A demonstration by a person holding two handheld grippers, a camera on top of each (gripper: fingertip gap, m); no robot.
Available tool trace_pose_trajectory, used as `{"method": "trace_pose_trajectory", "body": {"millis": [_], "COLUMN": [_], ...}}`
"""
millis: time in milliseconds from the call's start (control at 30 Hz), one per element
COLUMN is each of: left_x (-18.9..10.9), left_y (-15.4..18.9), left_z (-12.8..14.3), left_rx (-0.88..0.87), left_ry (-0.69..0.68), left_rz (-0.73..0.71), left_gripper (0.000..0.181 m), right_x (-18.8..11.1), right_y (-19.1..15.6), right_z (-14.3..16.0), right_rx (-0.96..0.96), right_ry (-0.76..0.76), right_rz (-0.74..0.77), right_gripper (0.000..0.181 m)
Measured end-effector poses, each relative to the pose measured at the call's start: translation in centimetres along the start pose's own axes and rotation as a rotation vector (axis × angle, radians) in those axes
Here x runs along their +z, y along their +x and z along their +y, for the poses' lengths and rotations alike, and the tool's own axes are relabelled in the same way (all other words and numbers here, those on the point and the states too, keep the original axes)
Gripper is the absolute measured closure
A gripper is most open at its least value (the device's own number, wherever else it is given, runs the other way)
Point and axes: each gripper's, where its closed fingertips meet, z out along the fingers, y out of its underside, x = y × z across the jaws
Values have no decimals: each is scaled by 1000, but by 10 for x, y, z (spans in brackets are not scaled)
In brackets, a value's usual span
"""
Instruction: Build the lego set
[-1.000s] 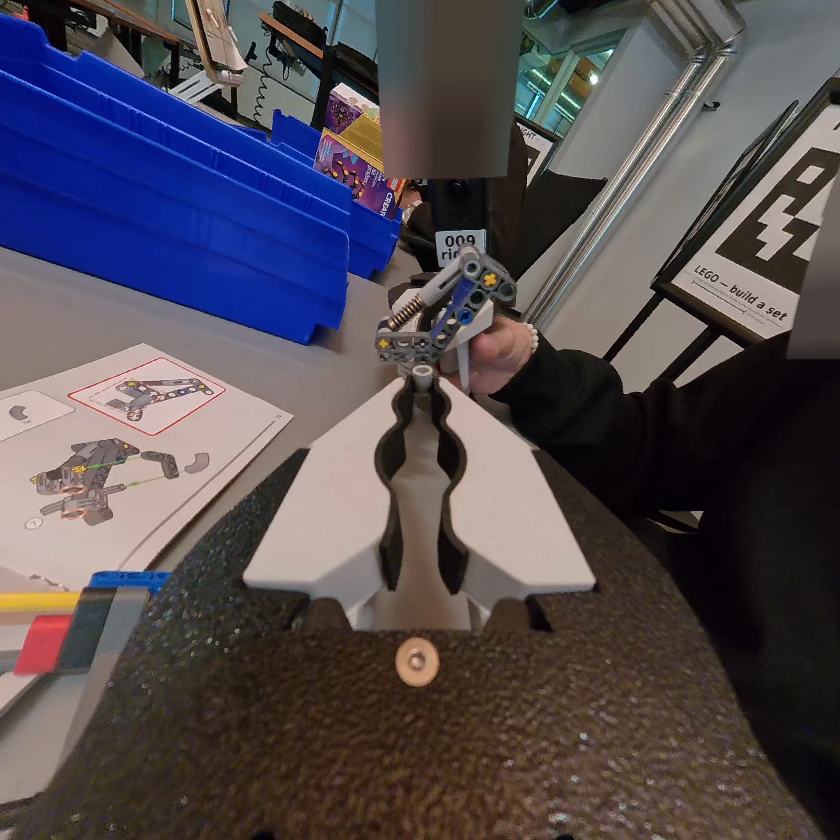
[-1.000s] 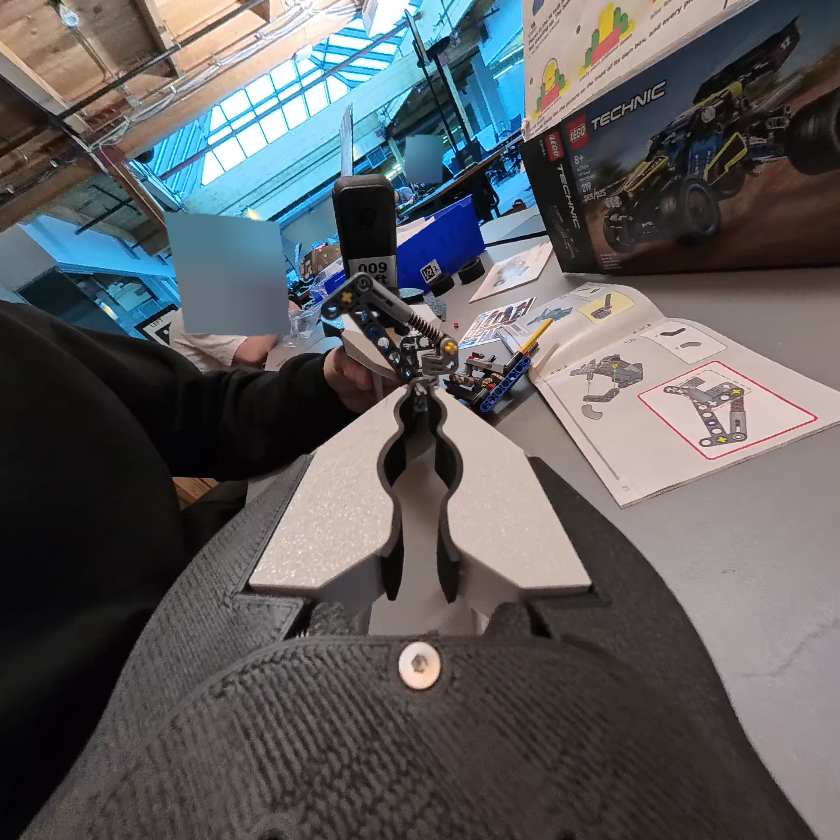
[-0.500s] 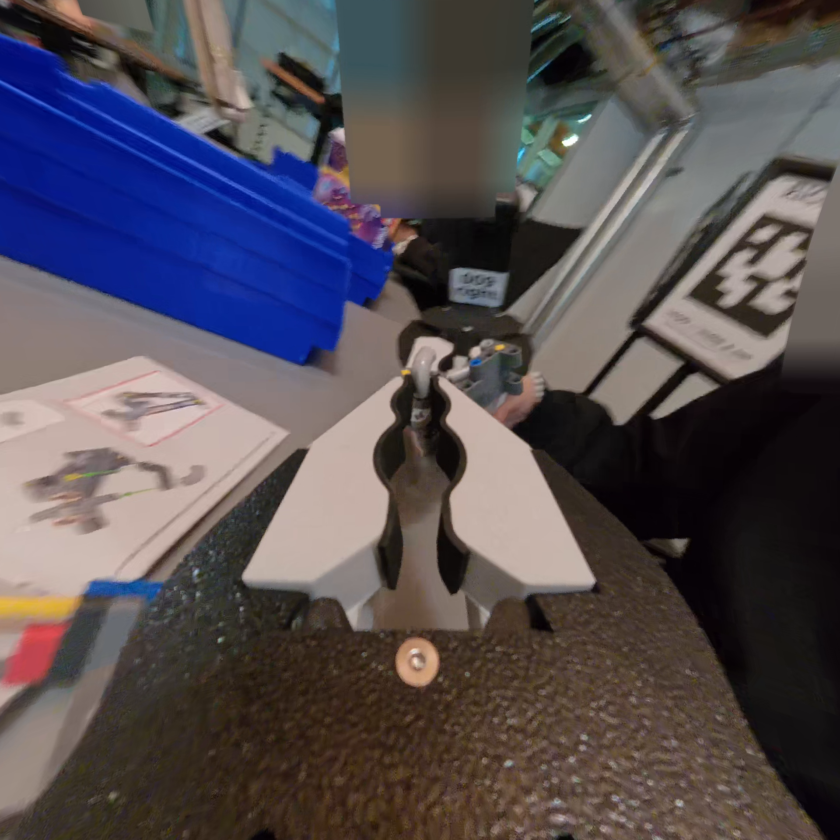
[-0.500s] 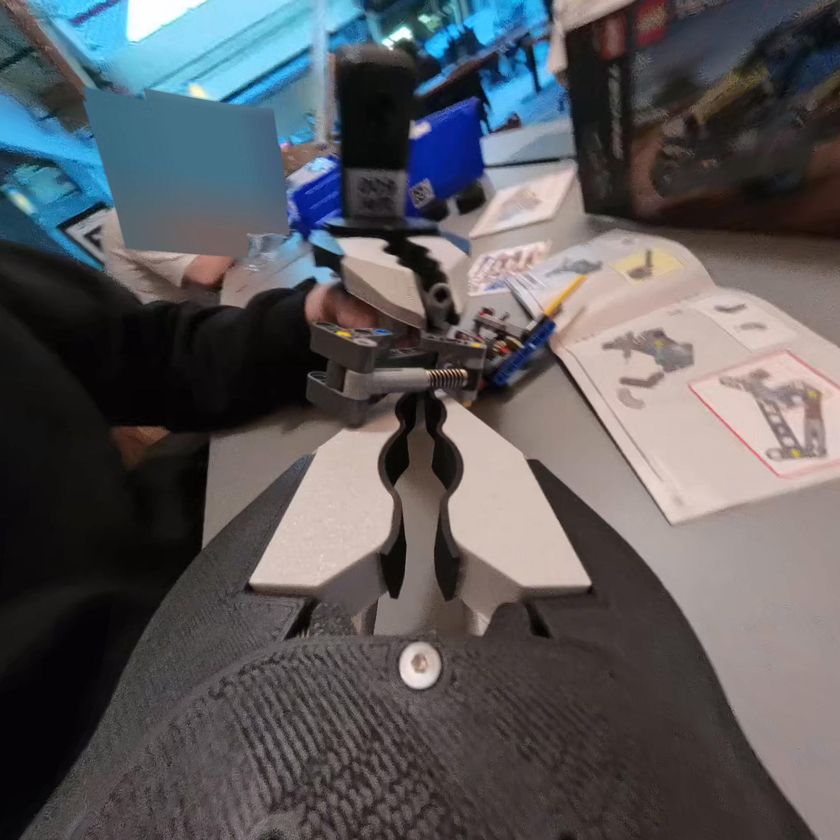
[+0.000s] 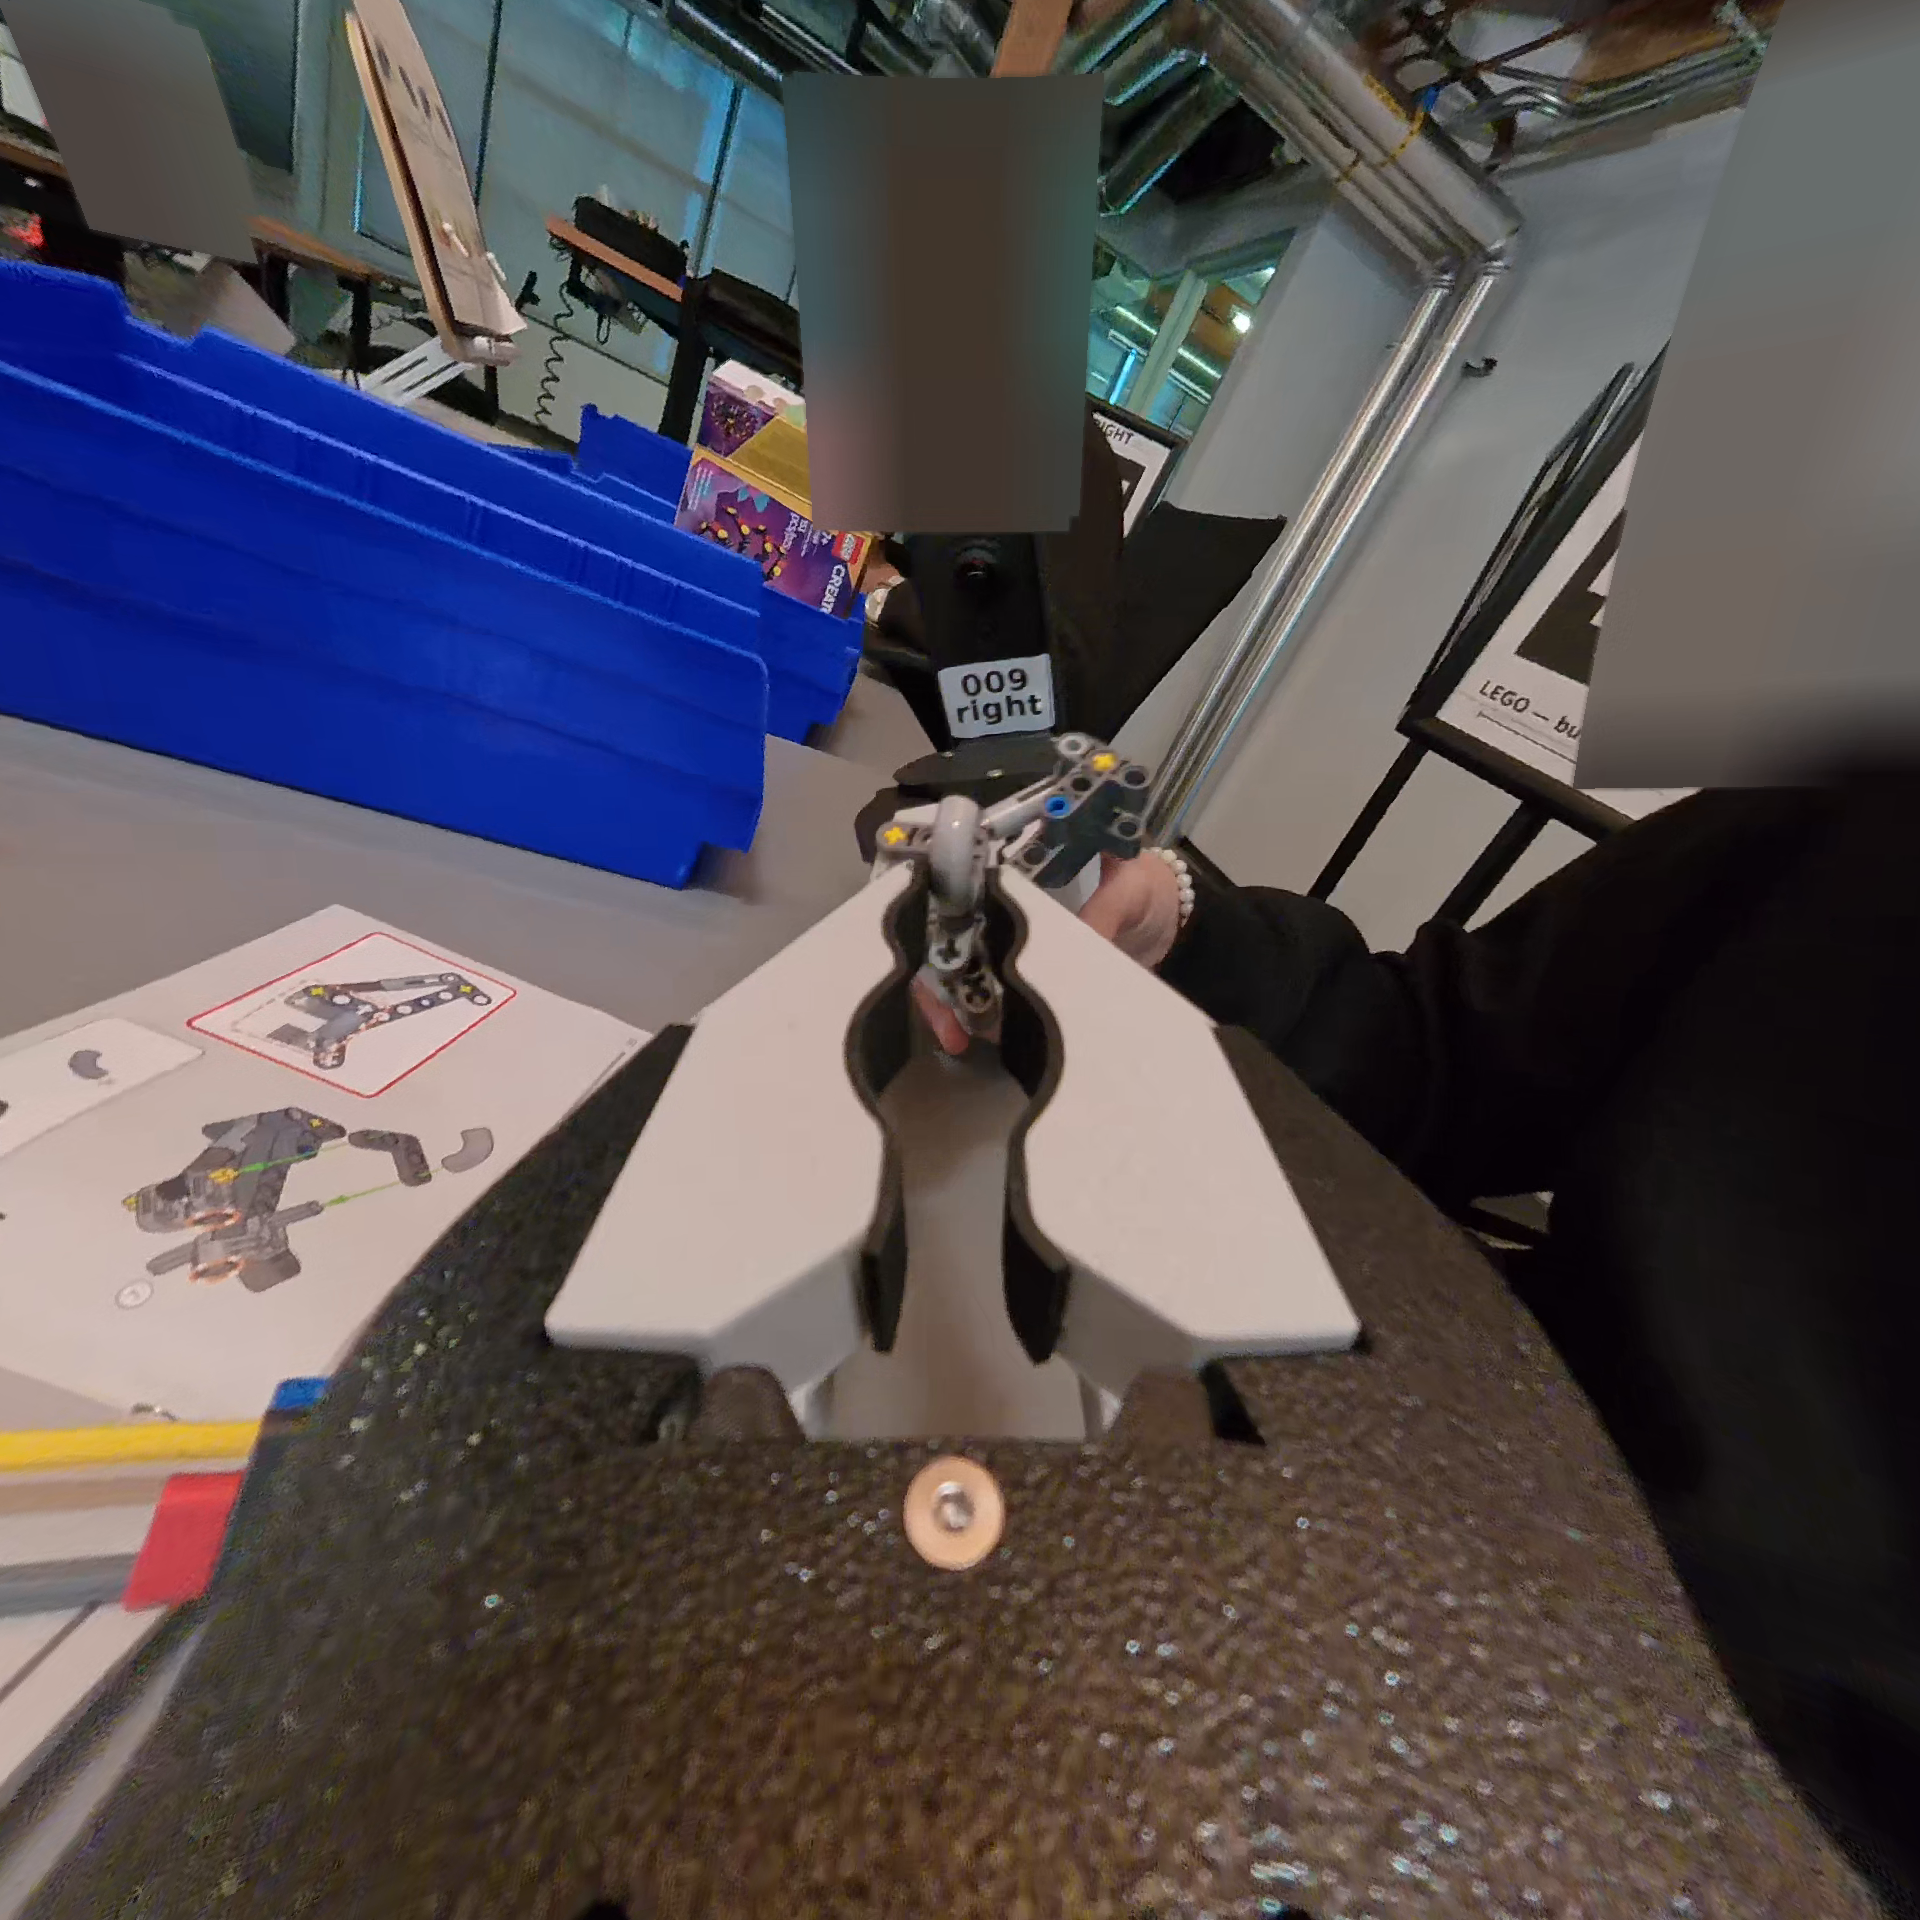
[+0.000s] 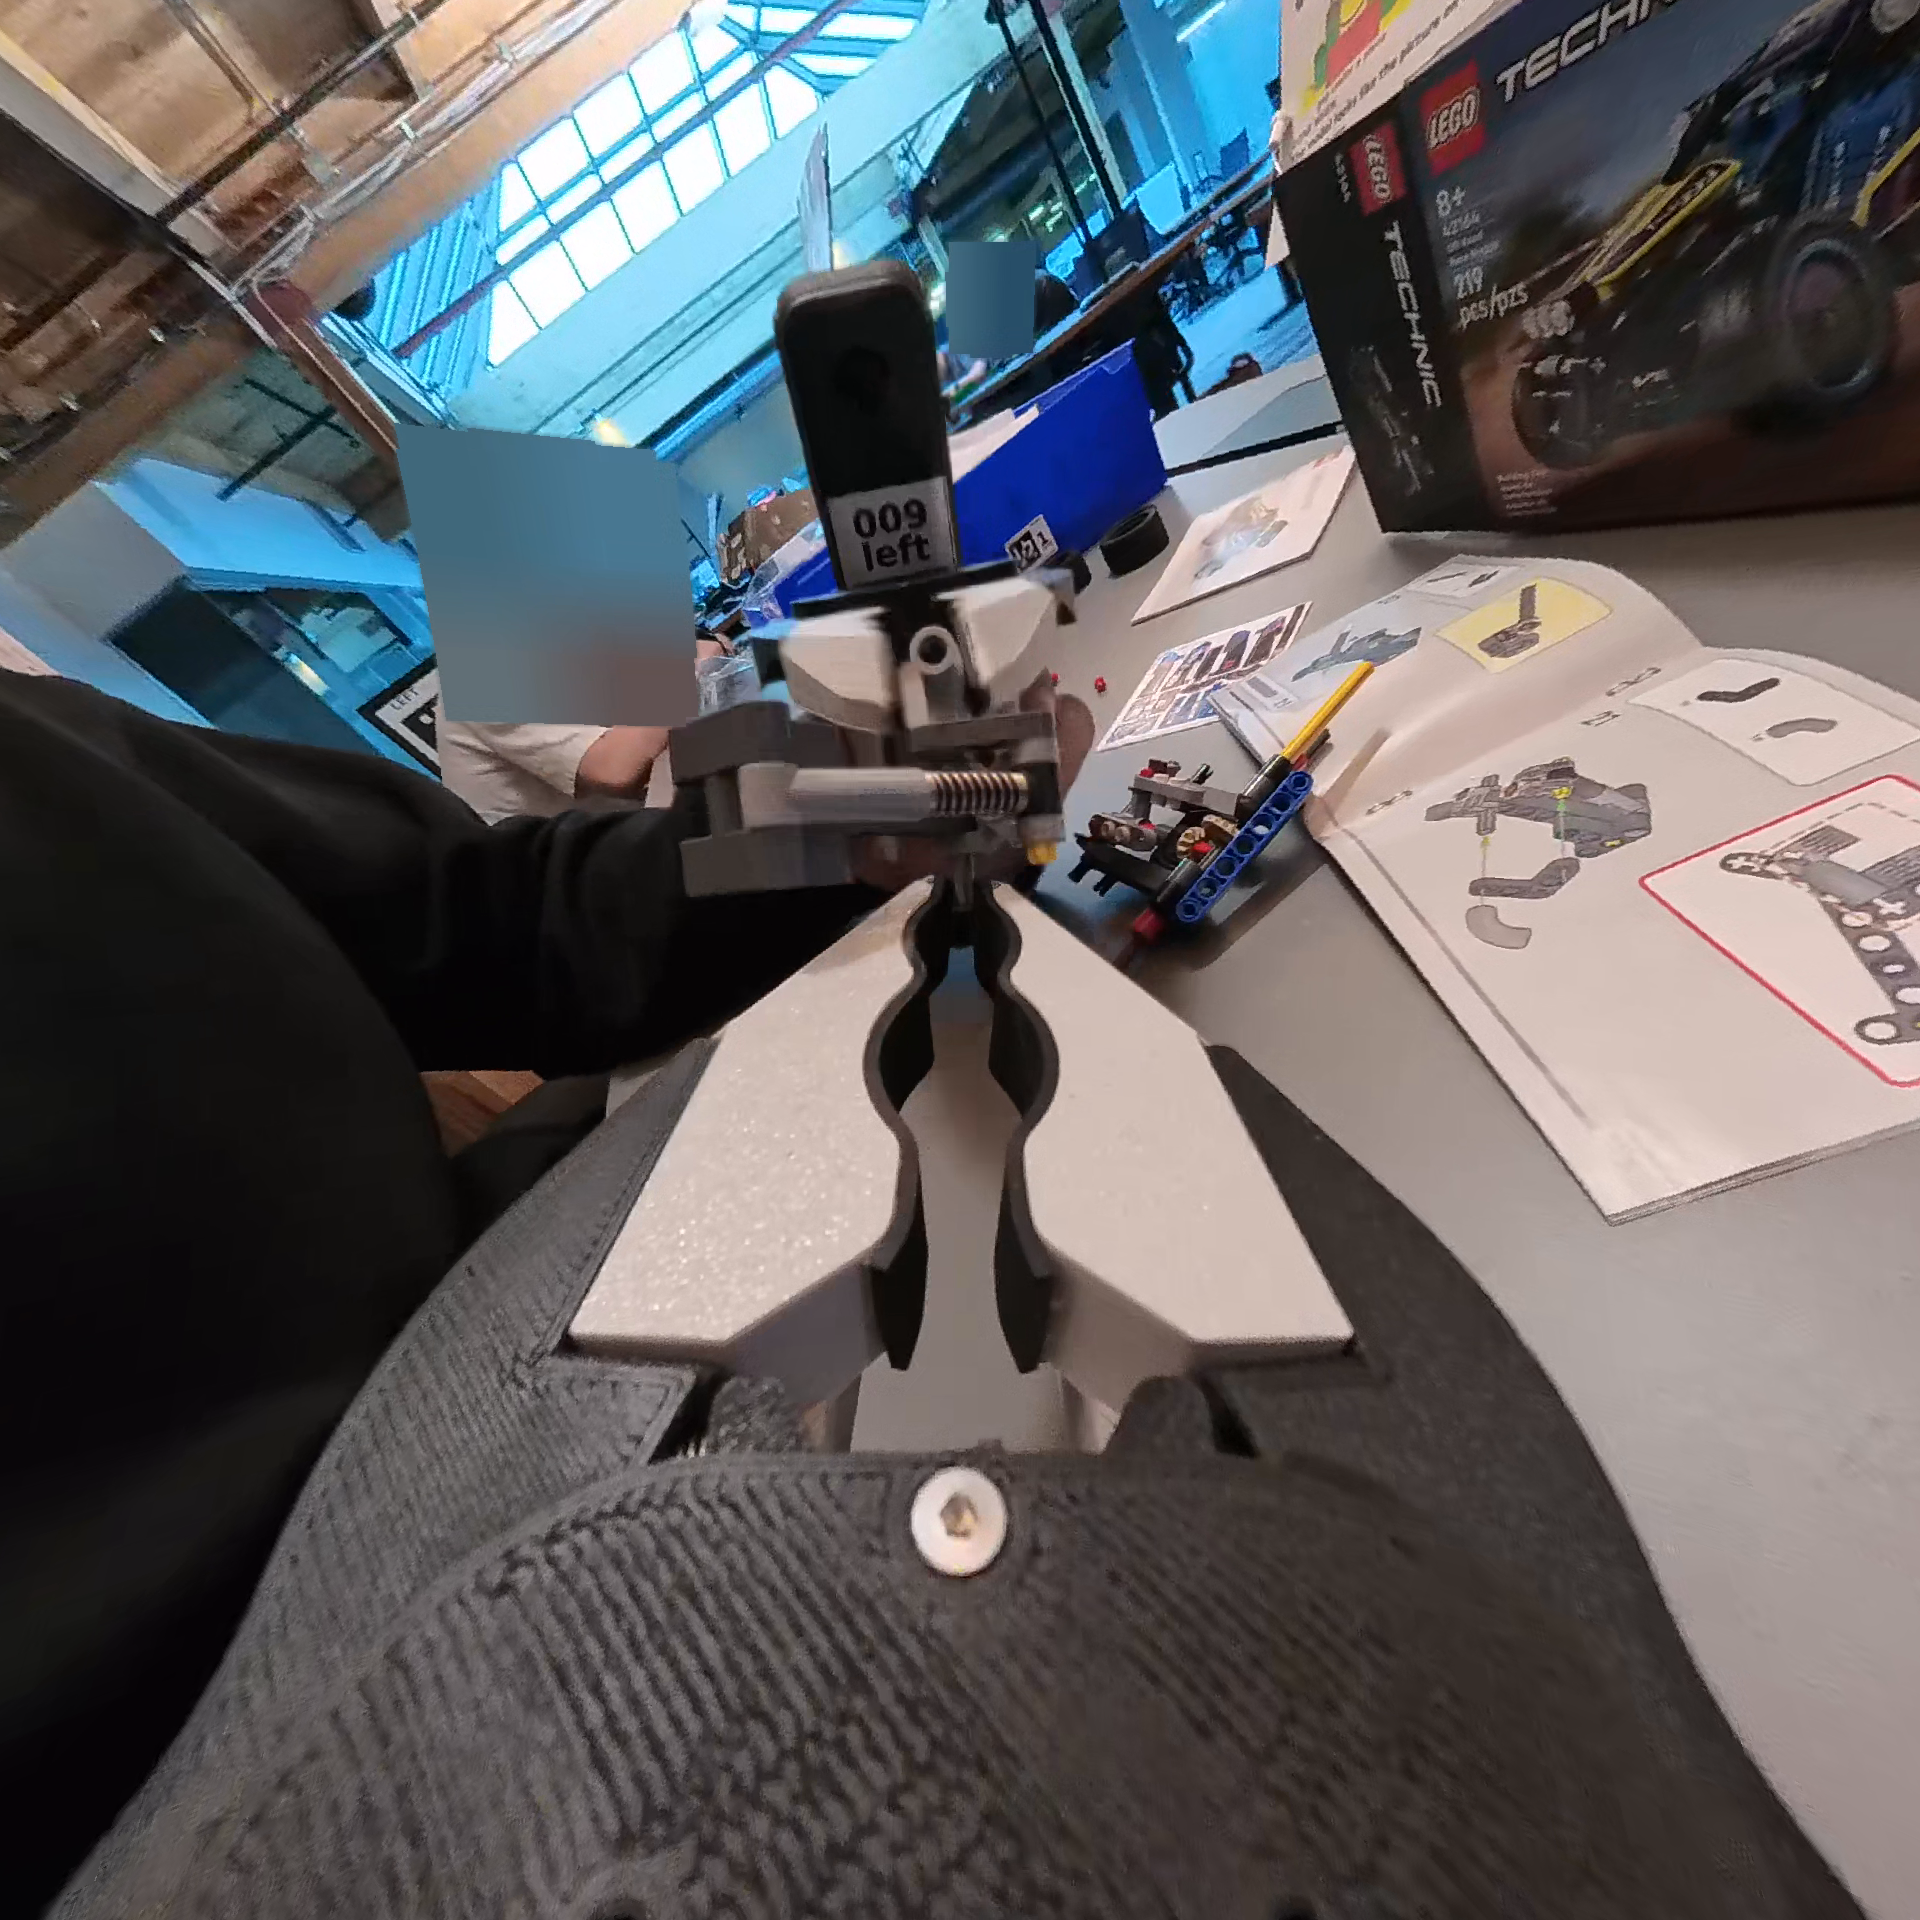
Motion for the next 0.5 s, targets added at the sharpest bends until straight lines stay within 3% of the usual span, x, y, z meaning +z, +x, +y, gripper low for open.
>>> {"method": "trace_pose_trajectory", "body": {"millis": [133, 167, 233, 300, 333, 367, 400, 500], "left_x": [-11, -14, -17, -19, -20, -21, -22, -22], "left_y": [-3, -4, 3, 6, 4, 3, 3, 6], "left_z": [-15, -15, -9, 3, 9, 14, 18, 27], "left_rx": [-6, 20, 111, 180, 195, 189, 168, 126], "left_ry": [28, 1, -99, -227, -287, -333, -366, -403], "left_rz": [-5, -21, 7, 7, -16, -32, -32, 0], "left_gripper": [157, 160, 181, 181, 176, 160, 159, 174], "right_x": [2, 1, 3, 5, 7, 9, 10, 12], "right_y": [0, 0, -1, -3, -6, -7, -7, -7], "right_z": [3, 3, 6, 11, 15, 19, 22, 31], "right_rx": [21, 25, 40, 37, 33, 26, 19, 10], "right_ry": [-17, -17, -34, -71, -97, -122, -144, -207], "right_rz": [-4, -6, -18, -29, -41, -37, -35, -25], "right_gripper": [178, 178, 178, 179, 178, 178, 179, 179]}}
